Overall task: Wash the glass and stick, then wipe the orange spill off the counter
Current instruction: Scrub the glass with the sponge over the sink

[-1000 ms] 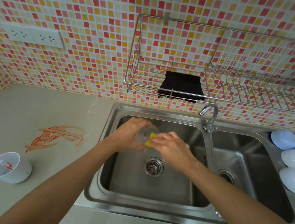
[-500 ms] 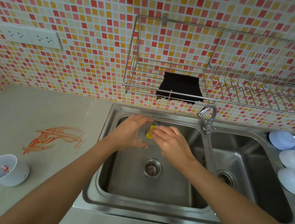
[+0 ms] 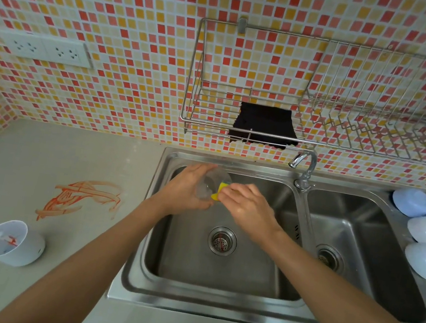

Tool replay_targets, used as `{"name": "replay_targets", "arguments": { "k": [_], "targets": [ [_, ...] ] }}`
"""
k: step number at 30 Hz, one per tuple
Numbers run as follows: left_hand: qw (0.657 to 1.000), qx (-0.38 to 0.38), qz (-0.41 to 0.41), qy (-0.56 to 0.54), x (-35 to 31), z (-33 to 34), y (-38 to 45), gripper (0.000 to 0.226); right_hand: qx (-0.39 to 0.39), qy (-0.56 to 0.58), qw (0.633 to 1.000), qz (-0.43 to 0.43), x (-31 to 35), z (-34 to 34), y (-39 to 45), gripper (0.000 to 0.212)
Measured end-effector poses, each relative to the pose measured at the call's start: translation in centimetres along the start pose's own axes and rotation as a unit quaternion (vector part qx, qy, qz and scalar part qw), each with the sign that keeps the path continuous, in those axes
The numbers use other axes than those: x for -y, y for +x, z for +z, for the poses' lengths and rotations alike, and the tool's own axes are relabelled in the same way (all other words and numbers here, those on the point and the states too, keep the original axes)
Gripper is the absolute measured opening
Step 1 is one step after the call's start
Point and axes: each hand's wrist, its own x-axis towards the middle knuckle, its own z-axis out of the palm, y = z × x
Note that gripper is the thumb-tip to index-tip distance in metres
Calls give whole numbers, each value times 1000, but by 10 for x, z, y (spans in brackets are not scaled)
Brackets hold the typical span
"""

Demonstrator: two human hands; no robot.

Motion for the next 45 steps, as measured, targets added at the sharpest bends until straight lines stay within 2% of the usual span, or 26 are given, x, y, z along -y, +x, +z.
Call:
{"name": "replay_targets", "arguments": {
  "k": [3, 7, 9, 11, 14, 16, 18, 19, 21, 22, 23, 25, 27, 29, 32, 37, 41, 45],
  "targets": [
    [999, -32, -20, 10, 2, 7, -2, 91, -24, 11, 999, 22, 7, 2, 3, 38],
    [993, -87, 9, 80, 10, 11, -1, 83, -4, 73, 997, 26, 6, 7, 3, 23],
    [990, -82, 33, 113, 11, 9, -1, 77, 16, 111, 994, 20, 7, 10, 1, 34],
    [986, -62, 58, 144, 11, 8, -2, 74, 36, 88, 995, -25, 2, 11, 0, 43],
    [980, -57, 79, 172, 8, 9, -1, 75, 34, -3, 997, -64, -13, 4, 7, 41],
    [977, -70, 87, 183, 4, 5, 3, 75, 5, -25, 999, -20, -13, 5, 9, 37],
    [972, -66, 106, 201, 3, 2, 7, 74, 0, 50, 996, 67, 6, 14, 6, 39],
    [970, -55, 112, 209, 4, 2, 7, 73, 17, 129, 984, 120, 18, 17, 4, 39],
    [970, -32, 109, 214, 10, 5, 5, 72, 66, 281, 933, 216, 35, 19, 5, 32],
    [971, -28, 102, 212, 14, 8, 2, 72, 81, 324, 911, 240, 35, 20, 5, 29],
    [973, -26, 95, 210, 17, 10, -1, 72, 89, 342, 905, 237, 31, 20, 5, 28],
    [973, -31, 89, 213, 21, 13, -5, 73, 96, 309, 928, 183, 19, 19, 5, 31],
    [973, -44, 80, 210, 18, 11, -3, 75, 77, 187, 971, 125, 8, 23, 5, 38],
    [977, -62, 66, 194, 15, 8, 2, 75, 51, 124, 983, 126, 9, 25, 5, 41],
    [978, -67, 52, 190, 16, 4, 8, 73, 15, 184, 968, 168, 21, 29, 7, 37],
    [979, -58, 6, 197, 33, 8, 2, 77, 34, 268, 937, 220, 20, 30, 7, 29],
    [975, -60, -40, 211, 42, 3, 0, 76, -23, 270, 909, 316, 16, 29, 2, 27],
    [968, -22, -37, 246, 41, 14, -8, 80, -20, 243, 901, 359, 22, 35, -5, 22]
  ]
}}
